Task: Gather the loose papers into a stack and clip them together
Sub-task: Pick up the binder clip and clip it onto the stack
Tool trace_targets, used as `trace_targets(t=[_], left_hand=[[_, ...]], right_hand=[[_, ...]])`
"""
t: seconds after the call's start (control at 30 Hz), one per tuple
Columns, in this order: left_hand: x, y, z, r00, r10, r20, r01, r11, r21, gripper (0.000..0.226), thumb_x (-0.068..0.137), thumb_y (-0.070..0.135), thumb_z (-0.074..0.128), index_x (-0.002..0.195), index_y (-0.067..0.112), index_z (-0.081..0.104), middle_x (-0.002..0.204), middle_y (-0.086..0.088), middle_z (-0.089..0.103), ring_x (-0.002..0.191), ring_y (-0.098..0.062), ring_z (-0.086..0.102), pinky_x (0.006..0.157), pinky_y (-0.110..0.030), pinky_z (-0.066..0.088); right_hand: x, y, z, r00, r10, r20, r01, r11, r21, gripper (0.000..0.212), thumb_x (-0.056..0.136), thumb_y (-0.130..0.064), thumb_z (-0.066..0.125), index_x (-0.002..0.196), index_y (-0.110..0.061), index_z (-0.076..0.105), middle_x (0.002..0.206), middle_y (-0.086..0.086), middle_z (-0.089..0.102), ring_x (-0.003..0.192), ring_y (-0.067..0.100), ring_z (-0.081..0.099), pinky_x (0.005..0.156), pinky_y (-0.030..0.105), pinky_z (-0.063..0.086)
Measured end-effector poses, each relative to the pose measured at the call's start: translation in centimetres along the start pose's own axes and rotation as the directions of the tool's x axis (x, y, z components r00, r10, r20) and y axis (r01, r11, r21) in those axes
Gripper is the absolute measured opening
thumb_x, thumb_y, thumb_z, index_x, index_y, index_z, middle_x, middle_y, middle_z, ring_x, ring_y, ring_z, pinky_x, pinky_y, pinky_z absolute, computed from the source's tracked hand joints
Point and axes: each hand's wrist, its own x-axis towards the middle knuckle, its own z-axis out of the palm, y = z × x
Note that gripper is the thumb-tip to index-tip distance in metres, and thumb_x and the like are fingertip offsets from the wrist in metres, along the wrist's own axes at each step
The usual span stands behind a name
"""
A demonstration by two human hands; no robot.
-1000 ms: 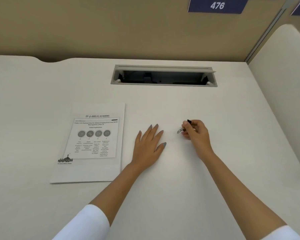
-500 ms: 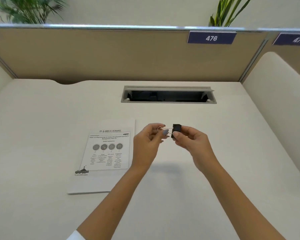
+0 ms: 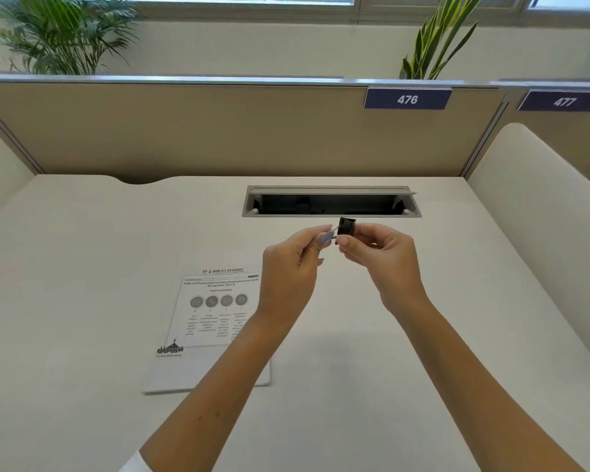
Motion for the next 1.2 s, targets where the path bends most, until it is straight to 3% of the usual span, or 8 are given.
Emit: trace_targets(t=[0.17, 0.3, 0.5, 0.63, 0.73, 0.9, 1.07, 1.2], left_hand=[[0.7, 1.1, 0.2, 0.998, -0.044, 0.051, 0.047, 0.996, -0.072, 0.029, 0.094, 0.027, 0.058, 0.121, 0.023, 0.065, 0.112, 0.013, 0.068, 0.106, 0.005, 0.063, 0.089, -0.016, 0.05], [1.2, 1.0, 0.6, 0.997, -0.061, 0.036, 0.063, 0.997, -0.048, 0.039, 0.092, 0.031, 0.058, 0.129, 0.018, 0.059, 0.108, 0.019, 0.064, 0.096, 0.018, 0.059, 0.084, -0.006, 0.046], [1.8, 0.4, 0.5, 0.998, -0.01, -0.062, 0.012, 0.999, 0.032, 0.026, 0.092, 0.021, 0.063, 0.115, 0.012, 0.069, 0.097, 0.01, 0.07, 0.09, -0.004, 0.069, 0.081, -0.019, 0.056], [2.0, 0.2, 0.4, 0.997, -0.028, -0.078, 0.029, 1.0, 0.009, 0.018, 0.09, 0.019, 0.066, 0.106, 0.015, 0.073, 0.09, 0.009, 0.073, 0.086, -0.005, 0.07, 0.078, -0.027, 0.058], [2.0, 0.1, 0.4, 0.995, -0.07, -0.074, 0.068, 0.997, -0.039, 0.015, 0.088, 0.019, 0.069, 0.101, 0.015, 0.073, 0.089, 0.003, 0.075, 0.085, -0.007, 0.071, 0.078, -0.035, 0.06], [2.1, 0.0, 0.0, 0.989, -0.121, -0.089, 0.113, 0.99, -0.09, 0.01, 0.088, 0.023, 0.069, 0.092, 0.015, 0.073, 0.083, -0.001, 0.075, 0.079, -0.014, 0.073, 0.072, -0.04, 0.061], [2.6, 1.0, -0.8, 0.947, -0.322, -0.016, 0.302, 0.902, -0.308, 0.017, 0.092, 0.022, 0.062, 0.087, 0.008, 0.068, 0.079, -0.002, 0.075, 0.076, -0.013, 0.074, 0.065, -0.024, 0.059], [3.9, 0.7, -2.0, 0.852, -0.477, 0.217, 0.522, 0.734, -0.434, 0.023, 0.094, 0.027, 0.057, 0.083, 0.009, 0.068, 0.068, 0.002, 0.071, 0.062, -0.008, 0.065, 0.059, -0.017, 0.054]], right_hand=[[-0.1, -0.4, 0.3, 0.977, 0.16, 0.139, -0.186, 0.962, 0.199, 0.029, 0.085, -0.012, 0.067, 0.114, -0.007, 0.069, 0.099, 0.008, 0.075, 0.089, 0.022, 0.074, 0.082, 0.029, 0.059], [0.0, -0.7, 0.6, 0.962, 0.184, 0.201, -0.239, 0.925, 0.296, 0.027, 0.088, -0.01, 0.063, 0.114, -0.005, 0.068, 0.097, 0.005, 0.076, 0.09, 0.019, 0.074, 0.078, 0.024, 0.058], [-0.3, -0.7, 0.6, 0.955, 0.155, 0.254, -0.217, 0.947, 0.238, 0.025, 0.089, -0.002, 0.061, 0.109, -0.015, 0.069, 0.098, 0.001, 0.076, 0.095, 0.016, 0.073, 0.082, 0.021, 0.056], [-0.6, -0.5, 0.6, 0.971, 0.098, 0.219, -0.148, 0.964, 0.222, 0.024, 0.086, -0.006, 0.066, 0.106, -0.018, 0.07, 0.103, 0.006, 0.075, 0.097, 0.019, 0.072, 0.086, 0.024, 0.056], [-0.6, -0.3, 0.6, 0.993, 0.073, 0.092, -0.089, 0.979, 0.182, 0.021, 0.089, -0.011, 0.064, 0.11, -0.012, 0.07, 0.101, 0.007, 0.075, 0.092, 0.019, 0.073, 0.082, 0.027, 0.058], [-0.2, -0.2, 0.3, 0.998, 0.006, -0.063, 0.0, 0.995, 0.095, 0.012, 0.087, -0.011, 0.066, 0.098, -0.009, 0.072, 0.087, 0.008, 0.074, 0.08, 0.017, 0.074, 0.077, 0.028, 0.06], [0.5, -0.6, -0.4, 0.999, 0.048, 0.007, -0.049, 0.98, 0.195, 0.009, 0.088, -0.007, 0.065, 0.089, -0.013, 0.072, 0.077, 0.003, 0.075, 0.075, 0.016, 0.074, 0.073, 0.025, 0.06], [0.9, -0.9, -1.0, 0.981, 0.095, 0.17, -0.141, 0.949, 0.283, 0.01, 0.088, -0.004, 0.06, 0.09, -0.006, 0.07, 0.073, 0.002, 0.075, 0.071, 0.015, 0.073, 0.068, 0.021, 0.059]])
